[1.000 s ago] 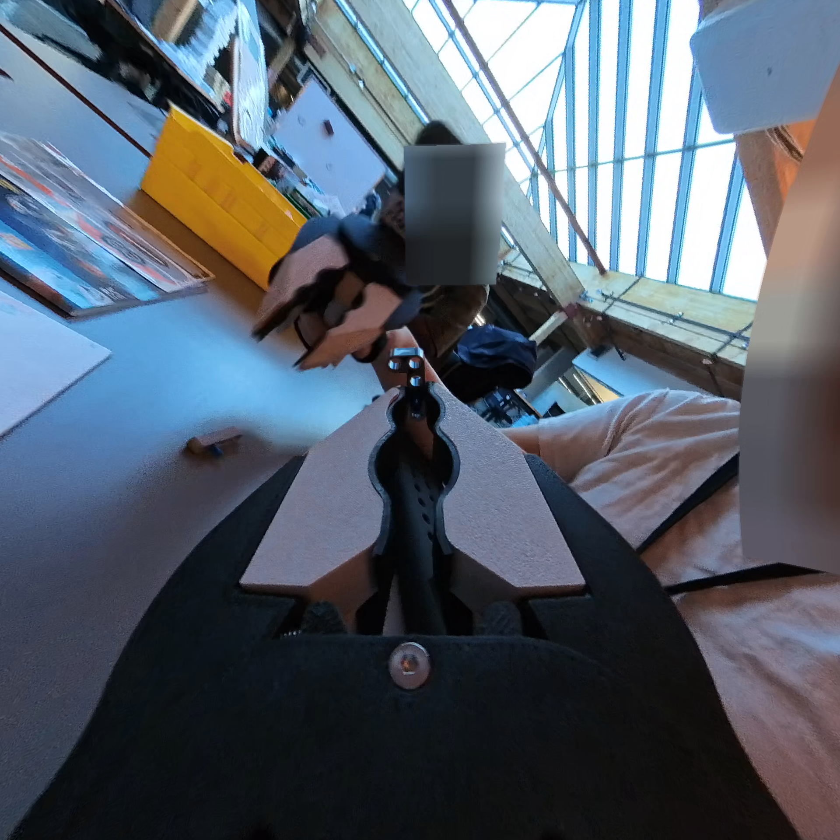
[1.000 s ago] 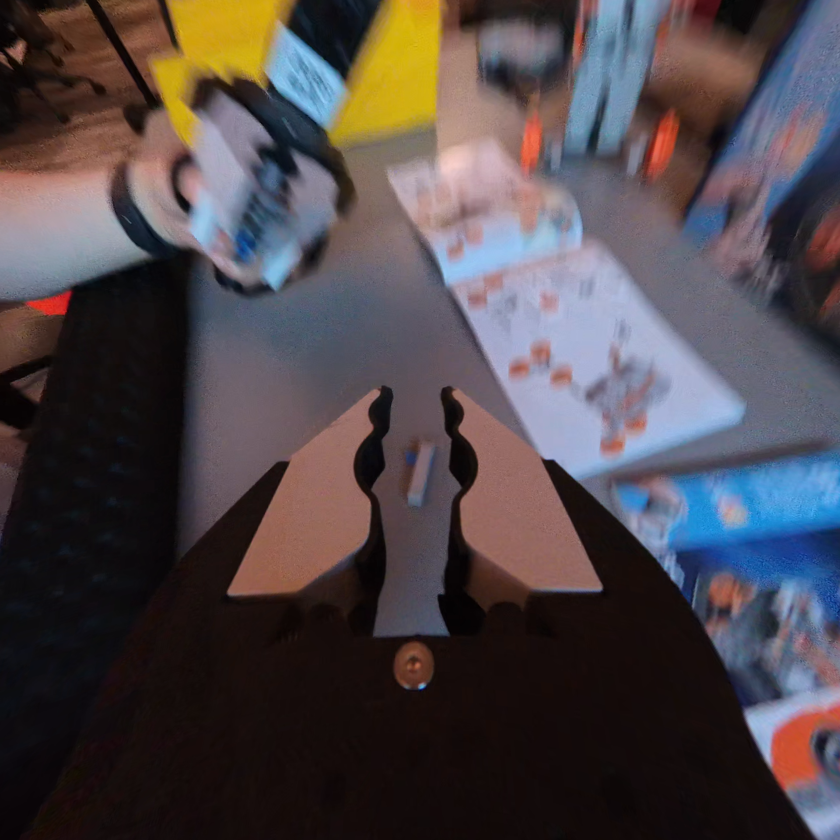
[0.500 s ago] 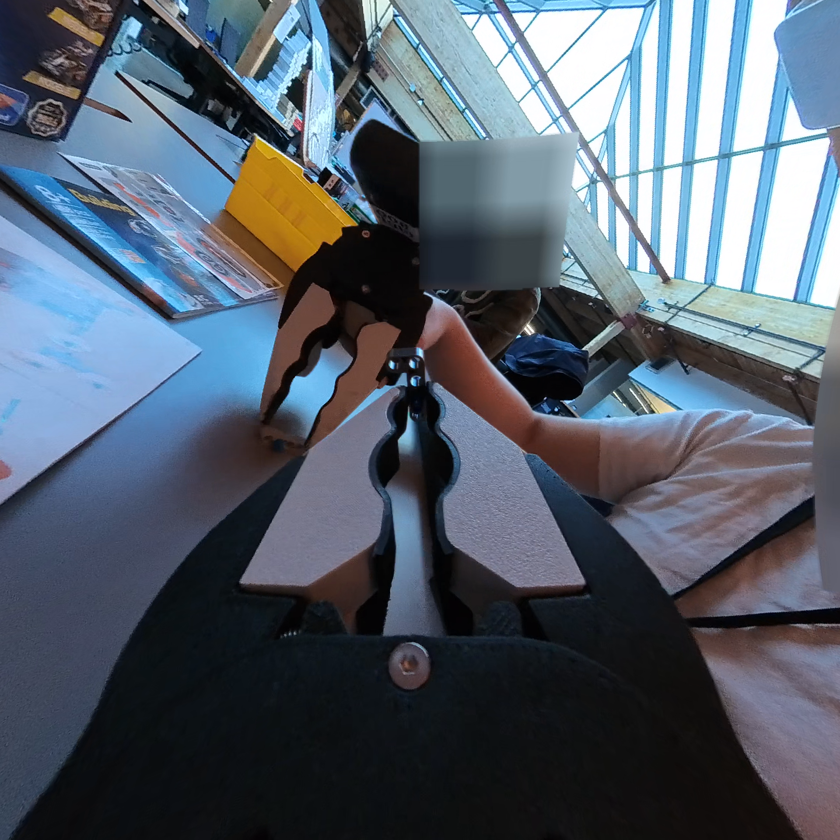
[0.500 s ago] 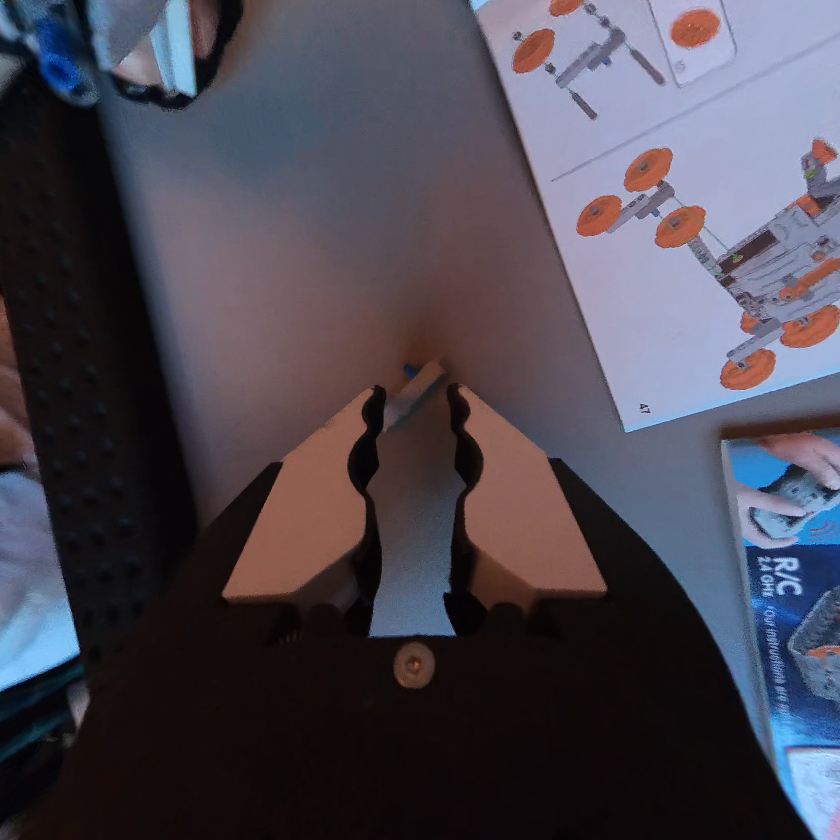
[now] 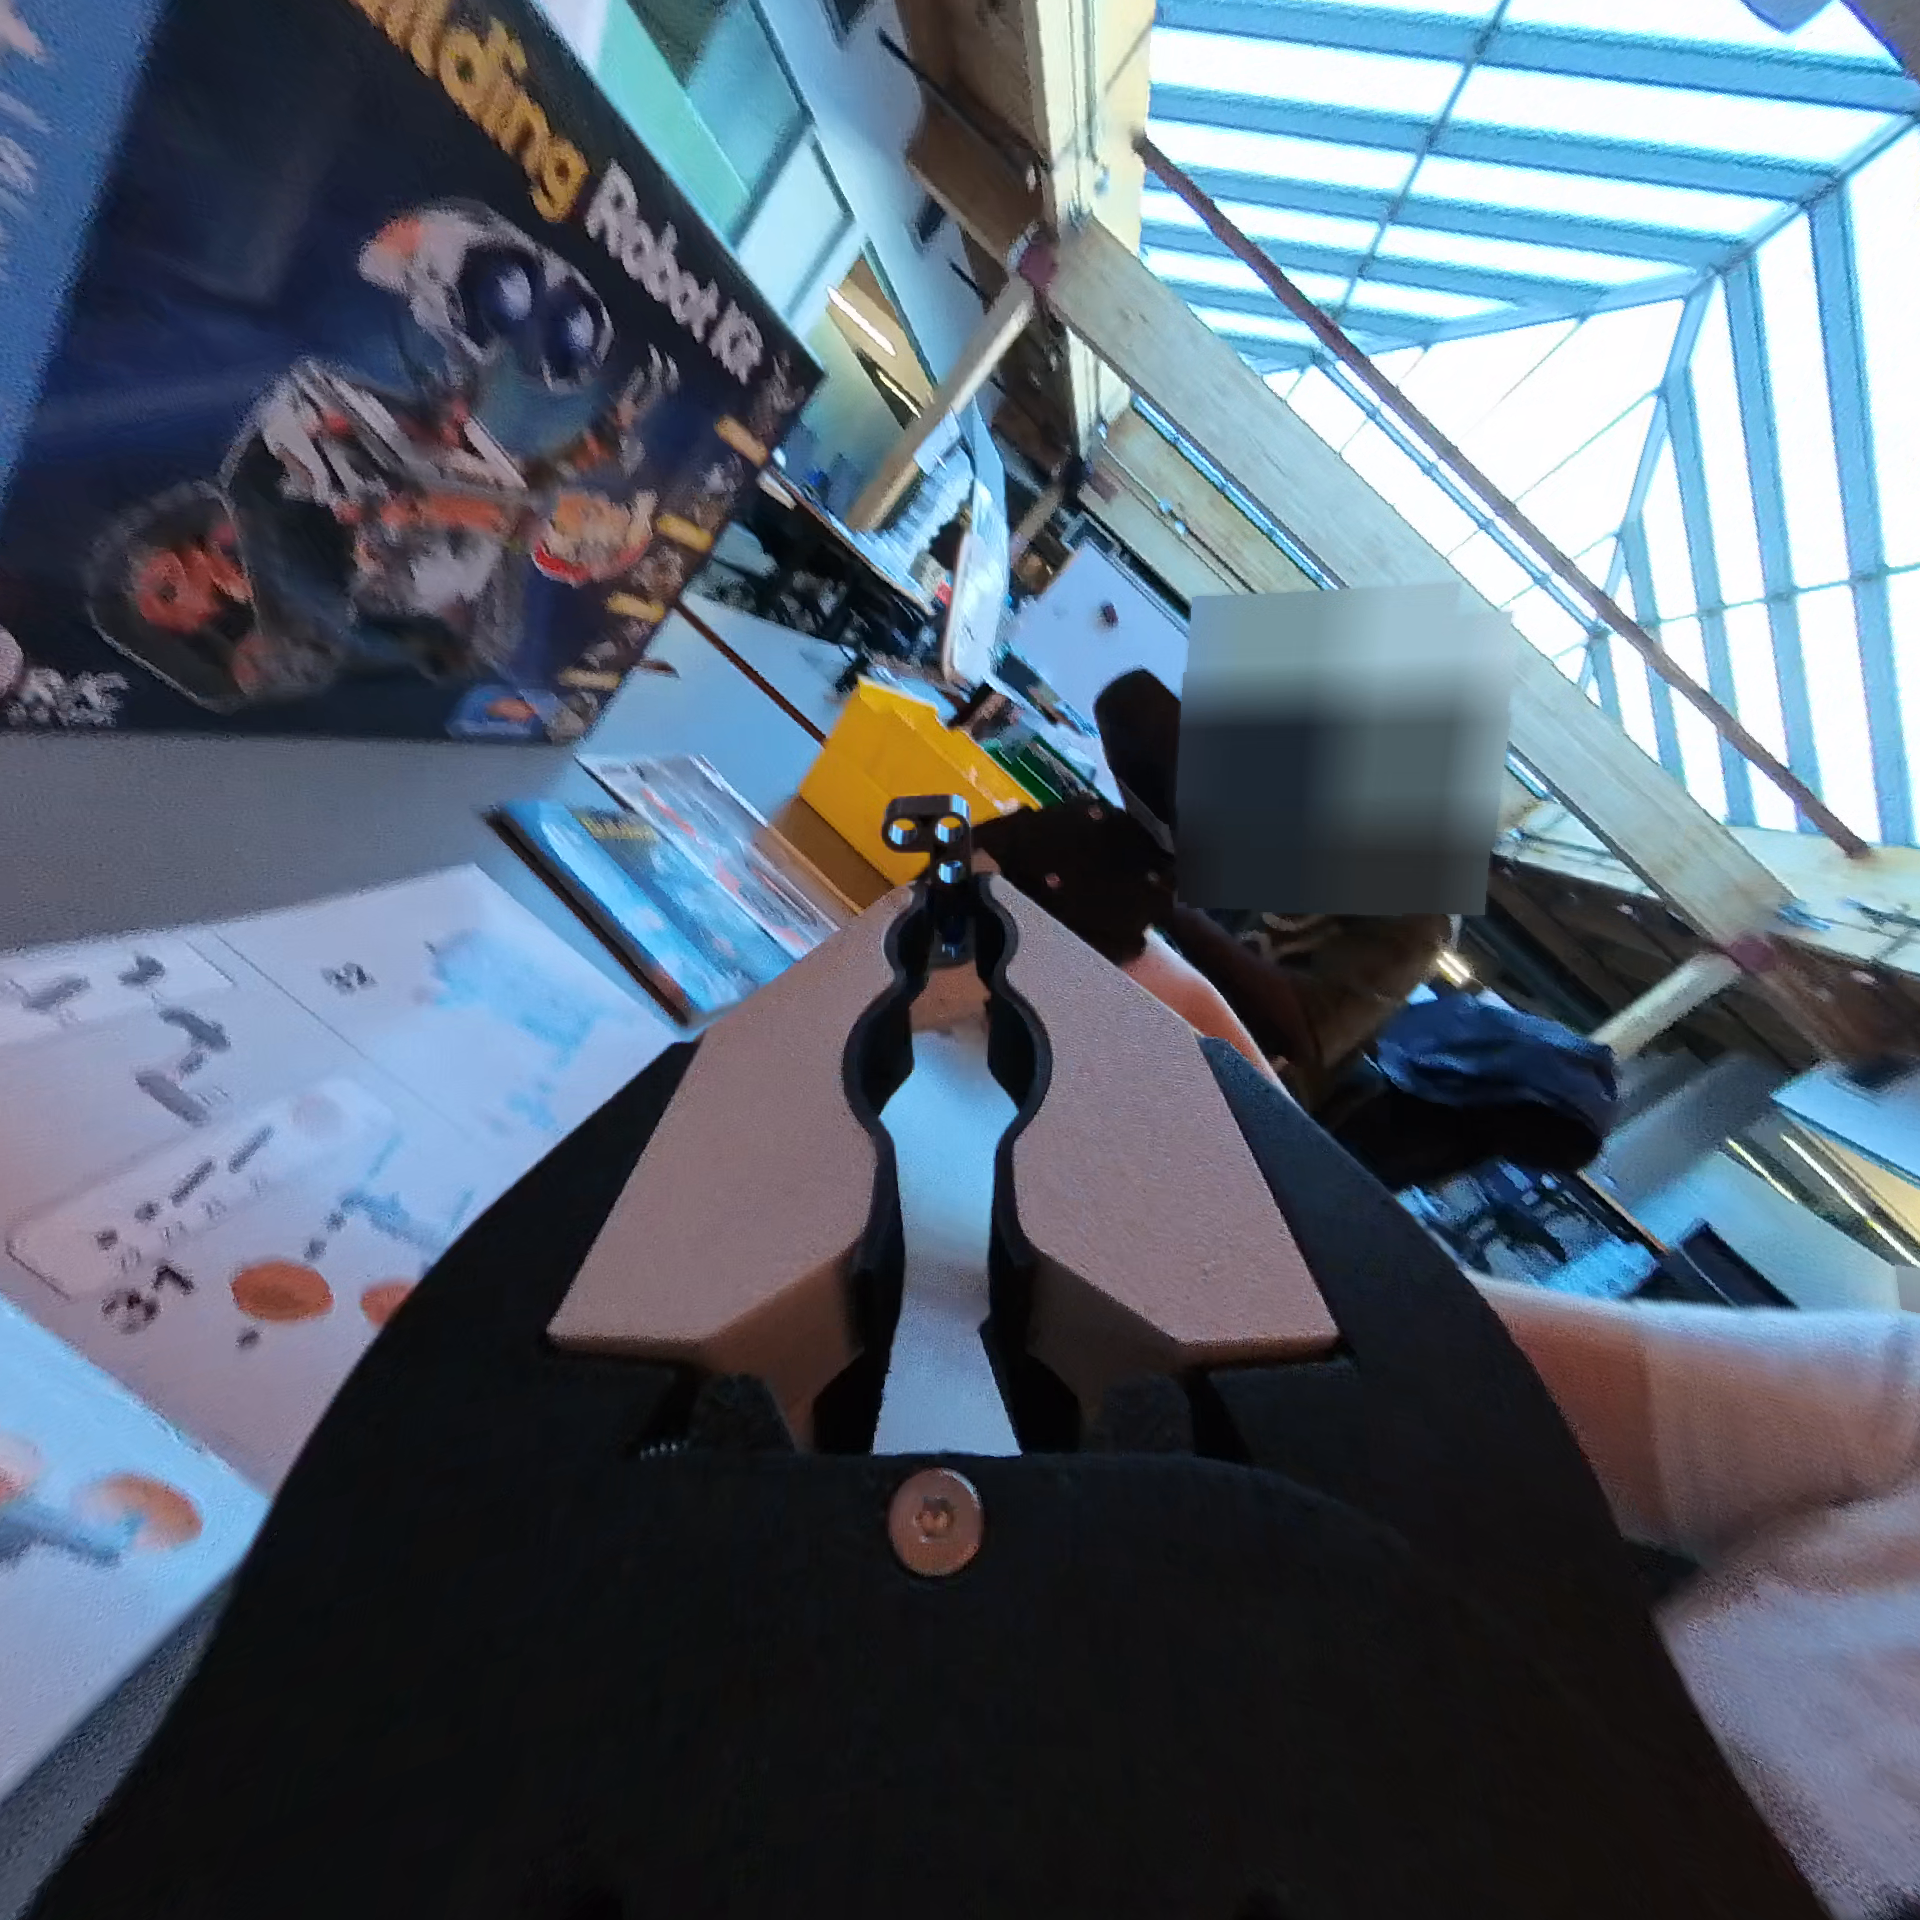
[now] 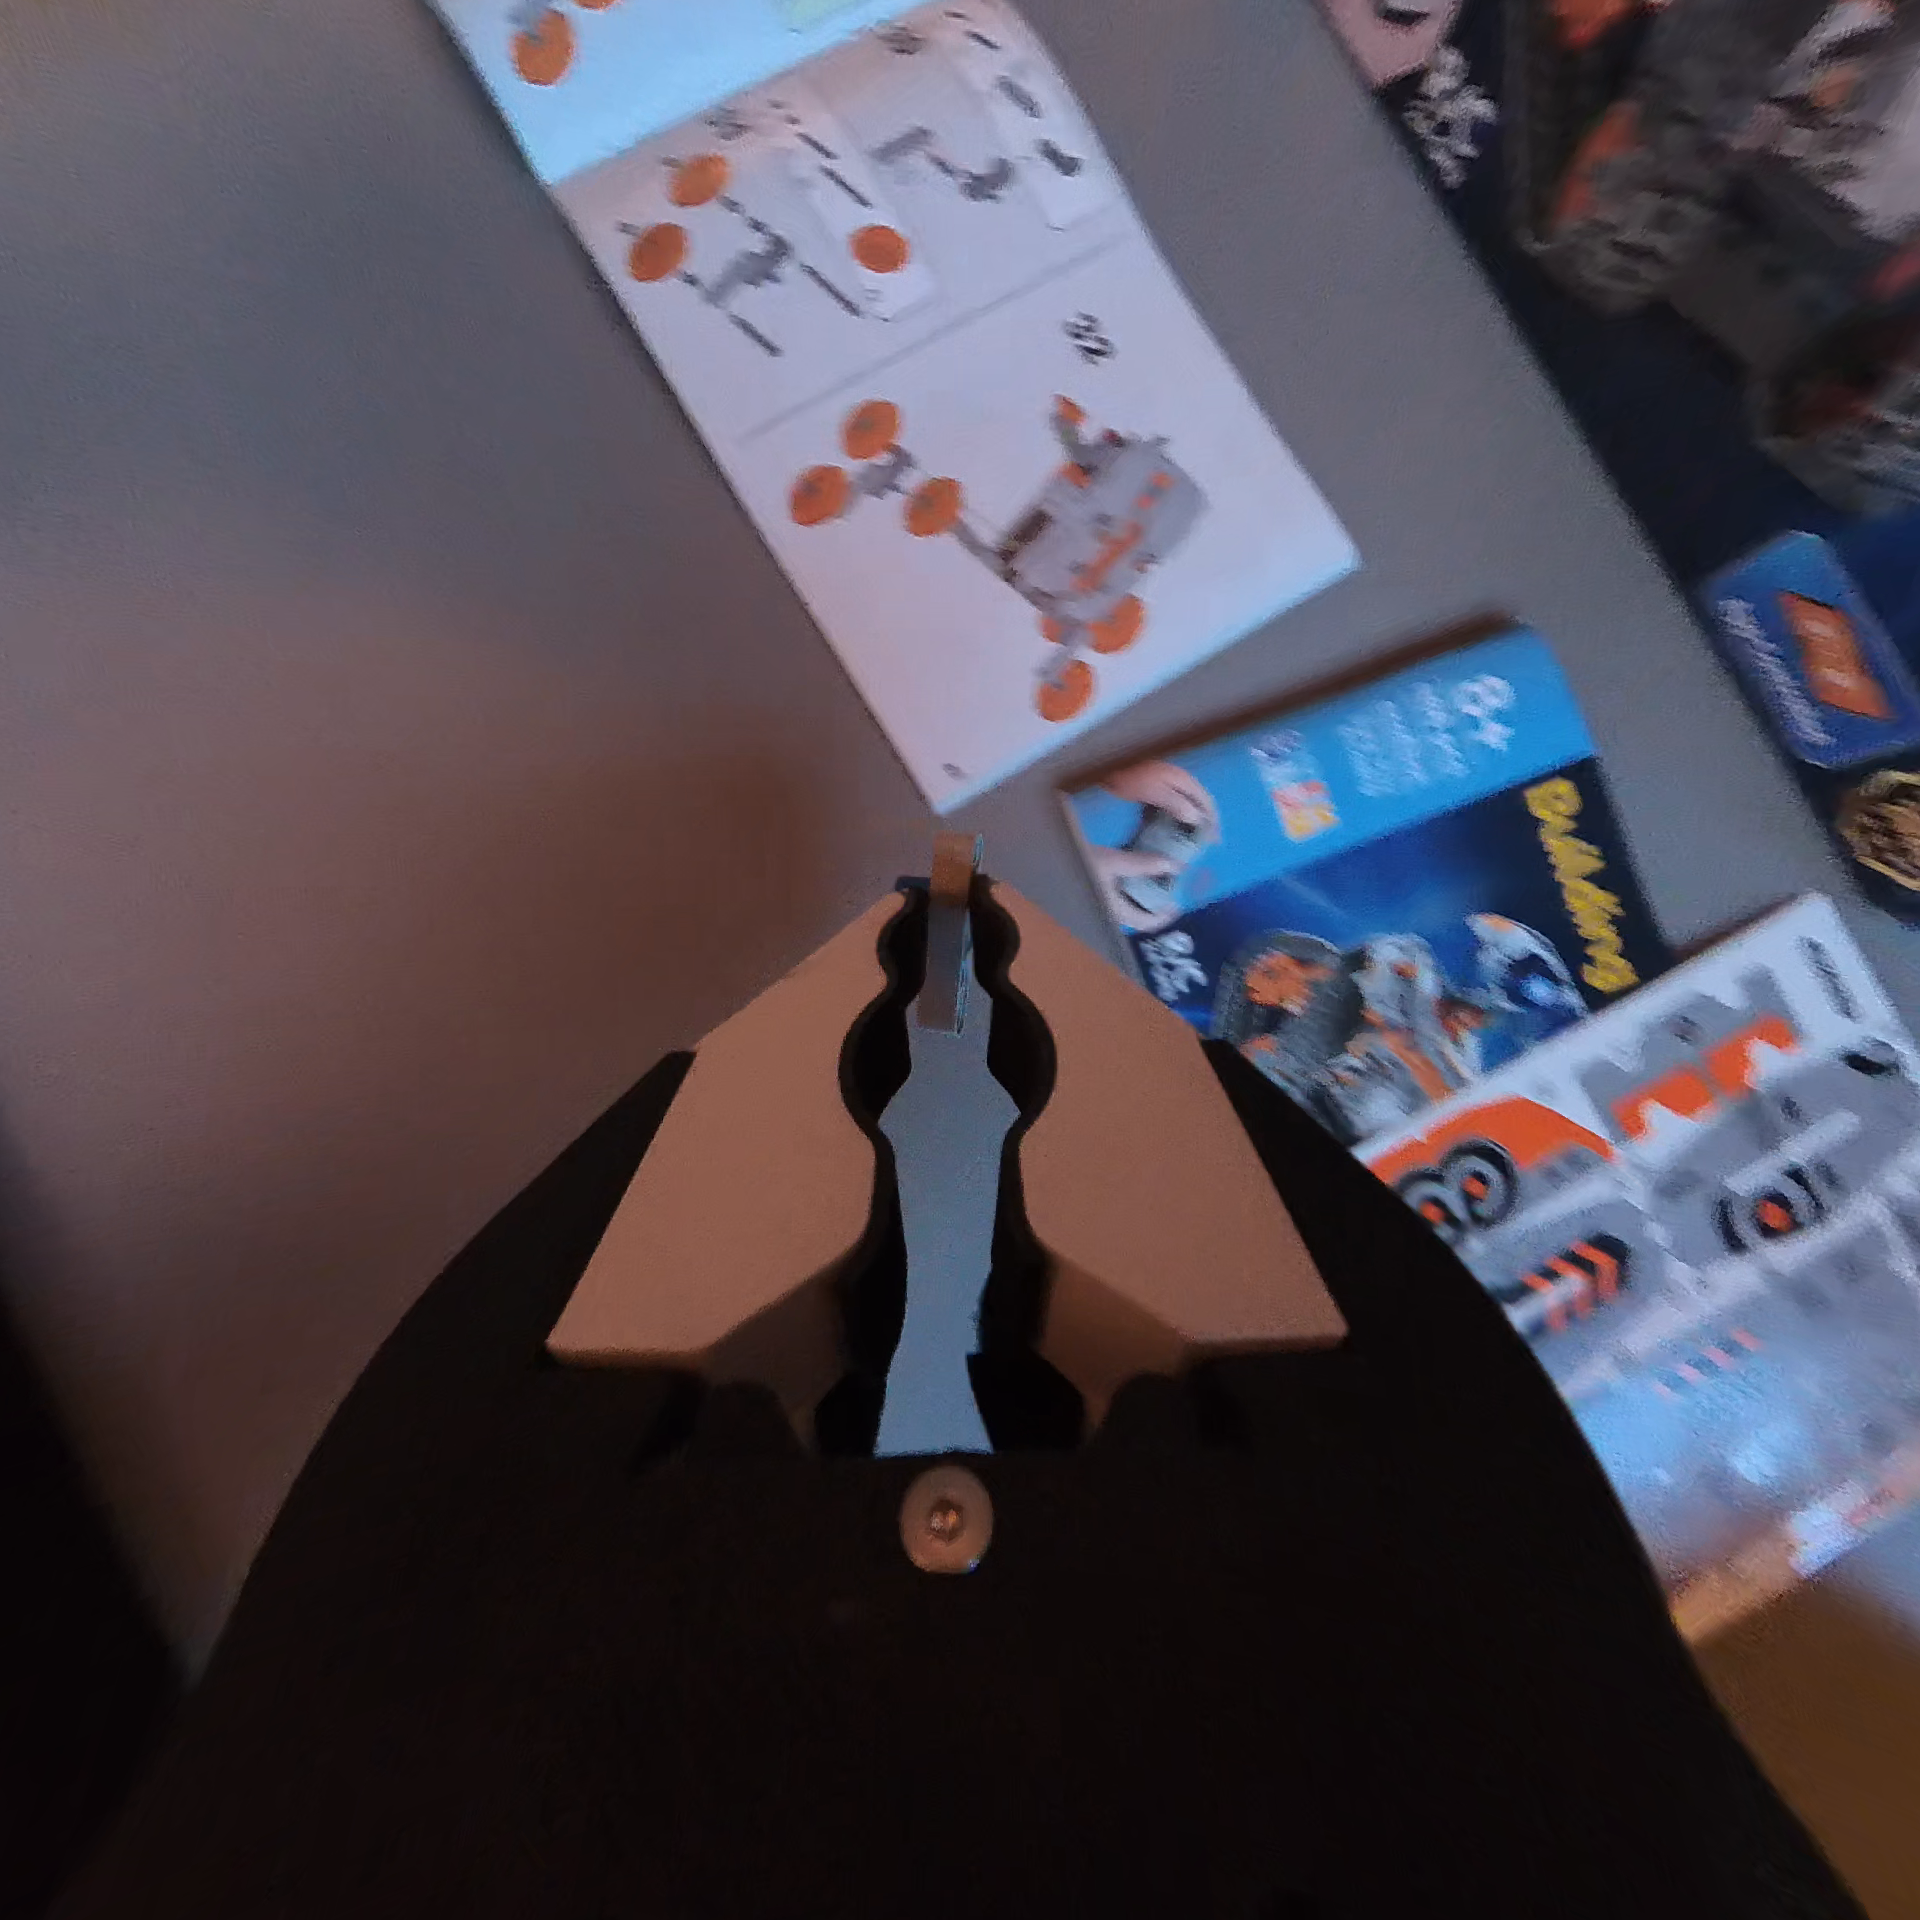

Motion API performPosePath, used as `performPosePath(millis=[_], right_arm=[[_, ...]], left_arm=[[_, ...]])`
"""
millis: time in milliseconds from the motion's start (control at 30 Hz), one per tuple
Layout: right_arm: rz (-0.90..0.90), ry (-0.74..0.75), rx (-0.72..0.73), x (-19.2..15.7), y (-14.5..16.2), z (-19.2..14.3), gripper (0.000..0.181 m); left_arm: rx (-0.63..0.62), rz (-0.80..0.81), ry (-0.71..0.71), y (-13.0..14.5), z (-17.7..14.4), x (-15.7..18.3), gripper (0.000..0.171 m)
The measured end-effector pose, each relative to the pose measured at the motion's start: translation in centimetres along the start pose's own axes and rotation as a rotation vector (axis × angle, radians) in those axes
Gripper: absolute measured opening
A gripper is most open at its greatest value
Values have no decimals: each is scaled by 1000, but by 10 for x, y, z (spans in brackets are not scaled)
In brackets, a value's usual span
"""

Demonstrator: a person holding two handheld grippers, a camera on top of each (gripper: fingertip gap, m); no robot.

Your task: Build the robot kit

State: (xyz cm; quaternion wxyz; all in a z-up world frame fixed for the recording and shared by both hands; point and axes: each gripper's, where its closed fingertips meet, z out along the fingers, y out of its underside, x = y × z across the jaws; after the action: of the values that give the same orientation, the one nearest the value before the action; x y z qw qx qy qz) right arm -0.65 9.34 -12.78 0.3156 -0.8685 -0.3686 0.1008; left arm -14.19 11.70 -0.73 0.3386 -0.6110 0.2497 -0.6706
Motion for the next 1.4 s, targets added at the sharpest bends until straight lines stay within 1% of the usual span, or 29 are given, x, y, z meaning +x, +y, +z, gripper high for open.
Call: performPosePath(millis=[67, 133, 200, 233, 267, 333, 433, 500, 533, 600, 667, 767, 867, 967, 1033, 1133, 1200, 1267, 1333, 1400], right_arm=[[-21, 60, -20, 15, 6, -7, 6], [-74, 73, -69, 16, 16, -7, 7], [-148, 227, -79, 40, 19, -11, 6], [-169, 256, -66, 46, 19, -11, 6], [-170, 272, -57, 52, 19, -9, 6], [-186, 242, -66, 52, 22, -2, 6], [-358, 398, -73, 64, 19, 0, 6], [-400, 422, -65, 60, 23, 6, 7], [-399, 396, -59, 53, 27, 9, 7], [-354, 341, -22, 38, 30, 9, 7], [-330, 329, 12, 29, 29, 3, 7], [-349, 371, 75, 18, 23, -7, 7], [-418, 426, 140, 6, 17, -11, 6], [-458, 417, 115, -3, 23, -3, 6], [-467, 410, 95, -7, 26, 2, 7], [-551, 458, 100, -13, 21, 1, 7], [-671, 534, 66, -14, 22, 1, 7], [-757, 554, 35, -19, 25, 6, 7], [-797, 583, 19, -20, 26, 6, 8], [-795, 584, 10, -21, 27, 6, 10]], left_arm=[[29, 24, -23, -8, 13, -5, 4], [71, 40, -42, -11, 23, -15, 3], [115, 41, -33, -7, 27, -22, 4], [112, 29, -55, -2, 28, -30, 4], [77, 11, -65, 6, 31, -34, 4], [11, 32, -80, 19, 34, -37, 4], [-70, 87, -150, 35, 33, -44, 4], [-77, 85, -136, 37, 33, -40, 4], [-76, 80, -124, 36, 33, -38, 4], [-79, 86, -124, 36, 33, -36, 4], [-81, 85, -119, 34, 33, -35, 4], [-78, 73, -109, 32, 33, -33, 4], [-115, 77, -80, 42, 39, -28, 4], [-224, 125, -110, 64, 48, -31, 4], [-254, 138, -127, 71, 51, -34, 4], [-250, 91, -114, 74, 52, -34, 4], [-242, 75, -114, 73, 51, -35, 4], [-234, 67, -116, 71, 50, -36, 4], [-225, 60, -116, 69, 50, -37, 4], [-218, 59, -117, 67, 49, -37, 4]])
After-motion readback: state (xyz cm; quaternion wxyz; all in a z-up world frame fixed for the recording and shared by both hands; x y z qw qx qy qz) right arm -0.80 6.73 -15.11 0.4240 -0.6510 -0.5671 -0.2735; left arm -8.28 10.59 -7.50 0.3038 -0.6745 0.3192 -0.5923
